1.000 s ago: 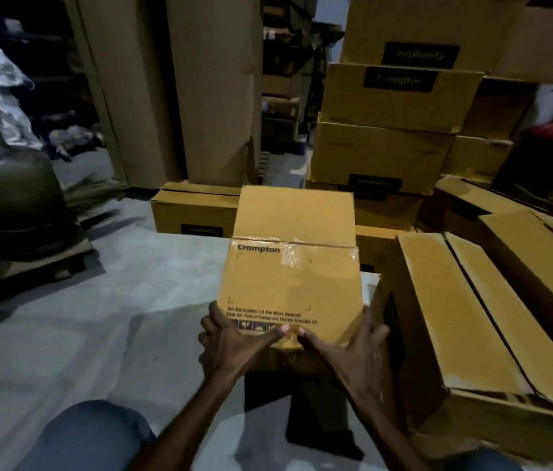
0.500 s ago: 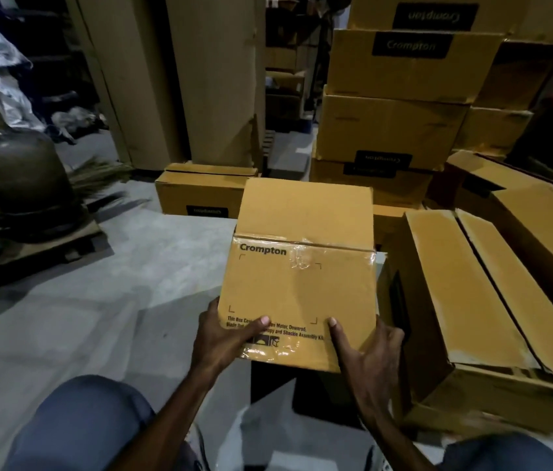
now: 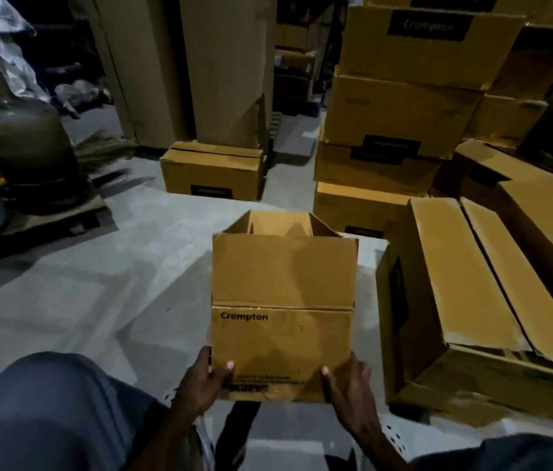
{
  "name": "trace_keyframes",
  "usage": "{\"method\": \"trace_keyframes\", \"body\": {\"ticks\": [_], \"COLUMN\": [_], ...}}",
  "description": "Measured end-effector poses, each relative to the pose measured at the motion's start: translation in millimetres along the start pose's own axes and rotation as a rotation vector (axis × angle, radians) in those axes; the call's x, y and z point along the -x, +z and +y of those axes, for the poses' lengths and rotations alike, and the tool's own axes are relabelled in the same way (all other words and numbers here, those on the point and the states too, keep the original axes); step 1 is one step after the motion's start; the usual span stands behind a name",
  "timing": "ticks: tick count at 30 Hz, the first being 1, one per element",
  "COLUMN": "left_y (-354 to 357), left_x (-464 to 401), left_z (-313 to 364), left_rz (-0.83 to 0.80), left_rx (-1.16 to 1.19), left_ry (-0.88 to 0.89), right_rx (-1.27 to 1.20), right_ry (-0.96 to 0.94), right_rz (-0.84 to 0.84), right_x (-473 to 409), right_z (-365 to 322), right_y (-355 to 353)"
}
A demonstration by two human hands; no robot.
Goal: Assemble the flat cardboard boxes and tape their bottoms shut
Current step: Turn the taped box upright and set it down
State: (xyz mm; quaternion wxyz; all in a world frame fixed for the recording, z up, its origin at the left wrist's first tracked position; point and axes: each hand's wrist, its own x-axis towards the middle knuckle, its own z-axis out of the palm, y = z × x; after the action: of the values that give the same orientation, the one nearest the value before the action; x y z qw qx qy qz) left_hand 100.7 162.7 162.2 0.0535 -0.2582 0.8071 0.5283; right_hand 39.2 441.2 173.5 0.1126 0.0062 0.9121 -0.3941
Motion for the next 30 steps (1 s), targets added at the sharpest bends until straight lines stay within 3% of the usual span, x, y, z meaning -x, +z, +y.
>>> {"method": "trace_keyframes", "body": {"ticks": [6,9,16,20,23,26,30], "left_y": [8.2,8.5,8.1,2.1,2.3,1.3,3.1], "left_x": [-35.6,-34.4,-17.4,-4.7,-1.6,-9.3,-16.1], "left_z": [0.2,-11.6,-50.5,-60.4,-49.0,-40.5,-13.1], "left_rz": [0.006,-0.055,-0.172,-0.22,-0.225,-0.159,0.081], "left_rx": [-0.229,-0.237,-0.222,-0.48,-0.529,-0.412,-0.01], "left_ry": [-0.053,-0.059,-0.103,-0.121,-0.128,-0.143,-0.104], "right_rx": [-0.087,-0.109,-0.029,0.127,0.105,0.21,0.608], "right_ry": [0.092,0.119,0.179,0.166,0.176,0.012,-0.539], "right_rz": [0.004,-0.002,-0.205,-0.251,-0.236,-0.171,-0.198], "right_x": [-32.0,-34.6,-20.5,-10.2,-7.4,-2.2,-6.6], "right_z": [12.2,9.1,34.9,42.5,45.7,44.8,37.0], "right_y": [-6.4,-13.4,-8.8,-4.1,-3.9,-10.3,-25.8]}}
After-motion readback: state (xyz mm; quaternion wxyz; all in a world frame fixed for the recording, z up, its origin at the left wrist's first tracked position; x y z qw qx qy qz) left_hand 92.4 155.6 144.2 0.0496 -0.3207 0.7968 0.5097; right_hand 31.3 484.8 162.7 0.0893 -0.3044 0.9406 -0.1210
